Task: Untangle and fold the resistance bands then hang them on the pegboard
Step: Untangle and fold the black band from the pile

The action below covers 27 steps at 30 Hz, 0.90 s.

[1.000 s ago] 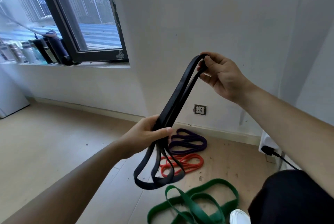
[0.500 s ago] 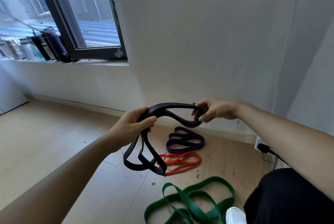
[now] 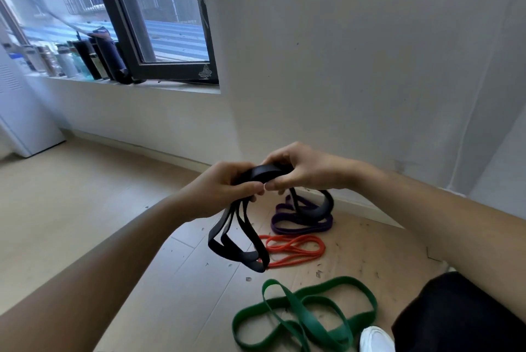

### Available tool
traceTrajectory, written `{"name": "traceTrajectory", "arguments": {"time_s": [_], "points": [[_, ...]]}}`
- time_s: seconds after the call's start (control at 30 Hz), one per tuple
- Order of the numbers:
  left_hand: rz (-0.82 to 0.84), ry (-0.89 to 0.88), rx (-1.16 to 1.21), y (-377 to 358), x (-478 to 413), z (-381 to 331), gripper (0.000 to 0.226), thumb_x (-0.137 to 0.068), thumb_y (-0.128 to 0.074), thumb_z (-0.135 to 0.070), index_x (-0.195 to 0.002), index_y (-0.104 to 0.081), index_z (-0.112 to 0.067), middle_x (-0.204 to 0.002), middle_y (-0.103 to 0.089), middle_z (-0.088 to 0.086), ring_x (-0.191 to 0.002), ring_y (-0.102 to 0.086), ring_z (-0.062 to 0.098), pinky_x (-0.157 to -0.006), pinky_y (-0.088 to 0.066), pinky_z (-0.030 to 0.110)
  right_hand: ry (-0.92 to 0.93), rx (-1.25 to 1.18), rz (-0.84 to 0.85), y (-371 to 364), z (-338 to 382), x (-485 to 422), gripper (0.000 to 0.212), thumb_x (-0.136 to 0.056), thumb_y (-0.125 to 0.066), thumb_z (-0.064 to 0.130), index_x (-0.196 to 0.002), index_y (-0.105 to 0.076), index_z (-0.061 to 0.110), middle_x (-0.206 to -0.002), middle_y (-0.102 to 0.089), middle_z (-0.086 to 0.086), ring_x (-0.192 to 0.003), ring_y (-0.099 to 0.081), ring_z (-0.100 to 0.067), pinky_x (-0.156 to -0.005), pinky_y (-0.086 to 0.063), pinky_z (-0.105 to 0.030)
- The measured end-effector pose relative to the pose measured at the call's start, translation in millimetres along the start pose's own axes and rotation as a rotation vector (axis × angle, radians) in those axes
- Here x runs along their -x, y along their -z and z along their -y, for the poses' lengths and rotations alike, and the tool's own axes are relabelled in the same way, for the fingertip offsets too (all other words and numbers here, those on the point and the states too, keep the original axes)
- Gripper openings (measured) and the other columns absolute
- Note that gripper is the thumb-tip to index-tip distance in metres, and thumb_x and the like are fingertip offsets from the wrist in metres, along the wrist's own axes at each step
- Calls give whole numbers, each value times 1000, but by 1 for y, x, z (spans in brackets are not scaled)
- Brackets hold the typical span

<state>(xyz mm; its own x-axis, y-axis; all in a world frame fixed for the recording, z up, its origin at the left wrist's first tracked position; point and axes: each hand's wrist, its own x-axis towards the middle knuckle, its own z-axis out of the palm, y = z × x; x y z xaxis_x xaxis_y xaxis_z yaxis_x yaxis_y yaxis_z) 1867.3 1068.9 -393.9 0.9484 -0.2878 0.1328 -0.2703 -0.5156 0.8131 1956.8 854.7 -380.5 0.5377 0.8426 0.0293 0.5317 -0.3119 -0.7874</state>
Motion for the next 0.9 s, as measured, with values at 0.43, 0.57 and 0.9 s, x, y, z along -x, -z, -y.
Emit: {"name": "traceTrajectory", "arguments": {"time_s": [0.43,0.57,0.9], "points": [[-129,-13,-408,-1,-4,19,18,-78,-65,-34,-88,-73,-22,-74,-71,9,-72,-68,33,-71,-57,53,-39,351,-28,9,13,3,12,-92,-74,22,-99,-72,13,-88,-67,-15,-65,-51,-11,-62,-40,-29],[-105,-2,-158,3,1,20,12,-85,-77,-27,-97,-75,-24,-84,-68,21,-81,-65,42,-81,-54,57,-47,281,-32,14,13,8,14,-93,-72,24,-101,-73,13,-88,-66,-17,-67,-53,-12,-63,-42,-29],[-88,-2,102,-5,5,8,23,-92,-71,-21,-115,-74,-19,-85,-71,-2,-80,-65,22,-85,-58,41,-32,76,-41,18,7,15,13,-94,-71,19,-105,-73,10,-74,-59,2,-66,-51,-11,-60,-44,-23]]}}
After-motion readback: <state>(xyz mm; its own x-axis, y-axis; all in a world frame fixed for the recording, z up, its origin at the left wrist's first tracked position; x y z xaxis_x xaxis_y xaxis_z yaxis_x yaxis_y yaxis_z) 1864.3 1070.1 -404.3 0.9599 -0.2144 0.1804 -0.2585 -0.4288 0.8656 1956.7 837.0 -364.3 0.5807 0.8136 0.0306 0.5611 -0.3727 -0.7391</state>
